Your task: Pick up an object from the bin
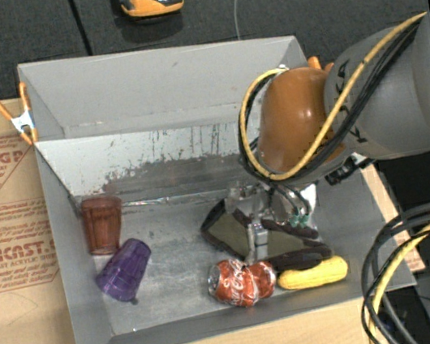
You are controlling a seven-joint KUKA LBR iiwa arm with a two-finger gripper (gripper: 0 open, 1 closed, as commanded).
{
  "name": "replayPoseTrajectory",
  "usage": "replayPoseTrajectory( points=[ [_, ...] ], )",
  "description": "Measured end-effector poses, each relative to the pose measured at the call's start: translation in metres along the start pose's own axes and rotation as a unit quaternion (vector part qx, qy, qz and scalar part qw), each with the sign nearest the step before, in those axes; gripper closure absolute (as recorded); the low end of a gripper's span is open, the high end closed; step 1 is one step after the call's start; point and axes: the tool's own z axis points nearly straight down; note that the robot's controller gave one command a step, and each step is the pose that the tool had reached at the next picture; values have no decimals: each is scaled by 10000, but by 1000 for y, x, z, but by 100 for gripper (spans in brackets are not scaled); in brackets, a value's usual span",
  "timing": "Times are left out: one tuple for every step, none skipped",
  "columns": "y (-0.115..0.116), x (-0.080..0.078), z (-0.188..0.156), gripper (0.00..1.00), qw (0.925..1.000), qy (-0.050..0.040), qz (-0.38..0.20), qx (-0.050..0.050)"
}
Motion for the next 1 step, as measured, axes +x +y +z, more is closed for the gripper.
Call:
replayPoseTrajectory(
  points=[
    [0,-2,-5,0,10000,-34,1,-1]
  ],
)
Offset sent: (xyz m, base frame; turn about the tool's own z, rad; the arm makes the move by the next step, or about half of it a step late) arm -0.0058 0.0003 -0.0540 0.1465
